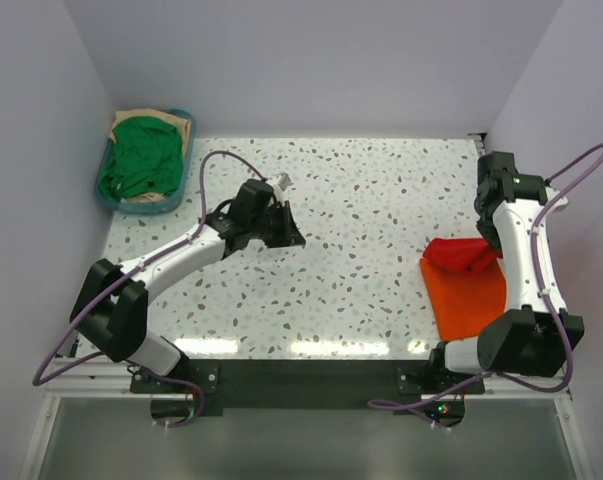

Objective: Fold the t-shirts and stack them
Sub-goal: Neatly place the folded tshirt to the corner

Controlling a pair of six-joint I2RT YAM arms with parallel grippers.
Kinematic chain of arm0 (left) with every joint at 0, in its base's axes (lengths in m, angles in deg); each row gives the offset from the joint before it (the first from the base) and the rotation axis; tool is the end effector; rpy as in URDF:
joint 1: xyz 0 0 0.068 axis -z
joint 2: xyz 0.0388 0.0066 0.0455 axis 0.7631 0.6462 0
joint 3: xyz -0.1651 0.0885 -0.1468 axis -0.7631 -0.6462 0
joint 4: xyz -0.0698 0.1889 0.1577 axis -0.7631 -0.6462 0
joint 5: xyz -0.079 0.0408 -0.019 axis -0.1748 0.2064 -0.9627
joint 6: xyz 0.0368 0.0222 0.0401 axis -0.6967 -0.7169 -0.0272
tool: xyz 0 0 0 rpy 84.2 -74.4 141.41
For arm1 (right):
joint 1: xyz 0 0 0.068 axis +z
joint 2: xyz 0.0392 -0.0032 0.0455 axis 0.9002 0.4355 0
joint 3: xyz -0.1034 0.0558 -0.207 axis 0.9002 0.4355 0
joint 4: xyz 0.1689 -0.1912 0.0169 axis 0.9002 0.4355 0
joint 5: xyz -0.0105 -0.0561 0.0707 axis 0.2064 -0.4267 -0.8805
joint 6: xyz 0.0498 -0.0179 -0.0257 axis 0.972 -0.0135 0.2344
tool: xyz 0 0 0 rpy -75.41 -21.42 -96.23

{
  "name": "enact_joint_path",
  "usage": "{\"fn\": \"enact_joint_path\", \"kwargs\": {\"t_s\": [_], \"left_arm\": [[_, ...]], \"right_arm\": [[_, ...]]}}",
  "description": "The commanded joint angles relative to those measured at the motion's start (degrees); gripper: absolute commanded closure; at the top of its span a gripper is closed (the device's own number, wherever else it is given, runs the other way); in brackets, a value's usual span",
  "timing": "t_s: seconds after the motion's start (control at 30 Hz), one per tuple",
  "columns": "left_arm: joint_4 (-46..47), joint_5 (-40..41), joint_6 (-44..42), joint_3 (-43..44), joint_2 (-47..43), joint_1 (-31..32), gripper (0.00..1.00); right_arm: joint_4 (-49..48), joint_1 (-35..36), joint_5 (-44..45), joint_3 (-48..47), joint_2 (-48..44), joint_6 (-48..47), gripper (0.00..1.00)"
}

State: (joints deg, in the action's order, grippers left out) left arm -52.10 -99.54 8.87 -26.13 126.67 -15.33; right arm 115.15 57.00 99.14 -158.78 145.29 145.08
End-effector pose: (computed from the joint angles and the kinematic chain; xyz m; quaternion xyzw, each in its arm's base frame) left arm 0.2694 -0.1982 0.2123 0.0117 0.9020 -0.3469 0.2567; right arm 0.2407 -0.0573 0.3090 0.5438 0.7601 -0.2380 0.2643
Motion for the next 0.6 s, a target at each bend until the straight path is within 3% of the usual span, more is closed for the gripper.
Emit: {"fn": "enact_joint_path", "kwargs": {"t_s": [0.0,0.17,0.2,0.23,0.27,0.3,0.4,0.57], "left_arm": [[3.34,-1.56,1.21,-0.59,-1.82,0.74,1.00],[4.48,-2.27,1.39,-0.60,-0.68,2.06,1.00],[4.66,-2.44,1.39,-0.60,-0.50,2.41,1.00],[4.84,-2.62,1.30,-0.68,-0.15,2.59,1.00],[5.01,-2.62,1.21,-0.77,-0.15,2.59,1.00],[5.10,-2.62,1.12,-0.86,-0.06,2.85,1.00],[5.45,-2.79,0.95,-1.73,-0.58,2.76,1.00],[4.93,-2.27,0.25,-2.88,-2.78,2.76,1.00]], "right_arm": [[13.14,-1.43,3.93,3.25,-5.29,0.10,1.00],[10.95,-1.43,0.86,10.45,-11.97,-3.06,0.97],[10.94,-1.52,0.68,11.16,-13.81,-3.24,0.86],[11.03,-1.43,0.76,12.22,-14.78,-4.11,0.60],[11.38,-1.52,1.55,12.31,-16.01,-4.03,0.19],[12.25,-1.43,2.17,12.14,-16.46,-3.68,0.02],[11.92,-1.43,1.91,11.09,-17.60,-7.09,0.01],[3.76,-1.43,-7.28,12.04,-19.97,-14.48,0.01]]}}
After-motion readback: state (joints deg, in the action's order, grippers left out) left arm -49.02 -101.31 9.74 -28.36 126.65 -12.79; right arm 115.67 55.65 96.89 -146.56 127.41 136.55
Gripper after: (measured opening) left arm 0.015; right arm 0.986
